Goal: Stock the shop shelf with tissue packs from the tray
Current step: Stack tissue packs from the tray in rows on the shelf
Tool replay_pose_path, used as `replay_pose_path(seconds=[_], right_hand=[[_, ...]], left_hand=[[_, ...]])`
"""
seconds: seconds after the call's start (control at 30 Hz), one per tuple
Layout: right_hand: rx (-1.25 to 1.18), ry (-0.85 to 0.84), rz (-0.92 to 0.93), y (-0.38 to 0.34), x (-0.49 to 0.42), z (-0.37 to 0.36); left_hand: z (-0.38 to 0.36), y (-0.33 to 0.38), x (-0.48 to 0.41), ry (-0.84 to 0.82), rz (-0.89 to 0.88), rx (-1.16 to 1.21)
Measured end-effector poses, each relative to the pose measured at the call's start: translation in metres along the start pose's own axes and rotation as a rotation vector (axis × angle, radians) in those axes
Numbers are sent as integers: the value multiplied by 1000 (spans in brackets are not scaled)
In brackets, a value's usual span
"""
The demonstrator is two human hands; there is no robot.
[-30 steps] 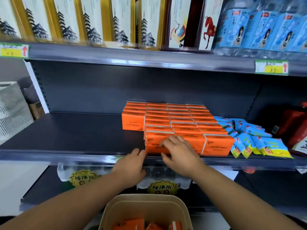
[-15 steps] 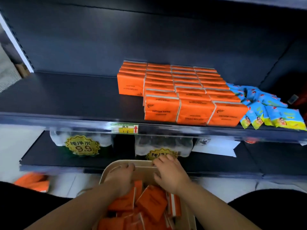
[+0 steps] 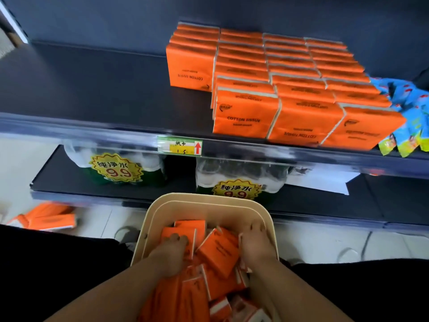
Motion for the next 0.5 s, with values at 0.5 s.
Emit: replay_pose_path(seconds=[0.5], right_hand=[[-392, 95, -305, 17, -23, -47]], left_hand=[[-2, 27, -29, 64, 19, 182]])
Point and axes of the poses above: each hand's wrist, its own x-axis away from the middle knuckle, its own z-axis out of the back of the hand, y = z × x, the point moved 8 cm from there along -x, towards the middle knuckle, and after that the axes turned 7 degrees about z, right-handed, at the moved point
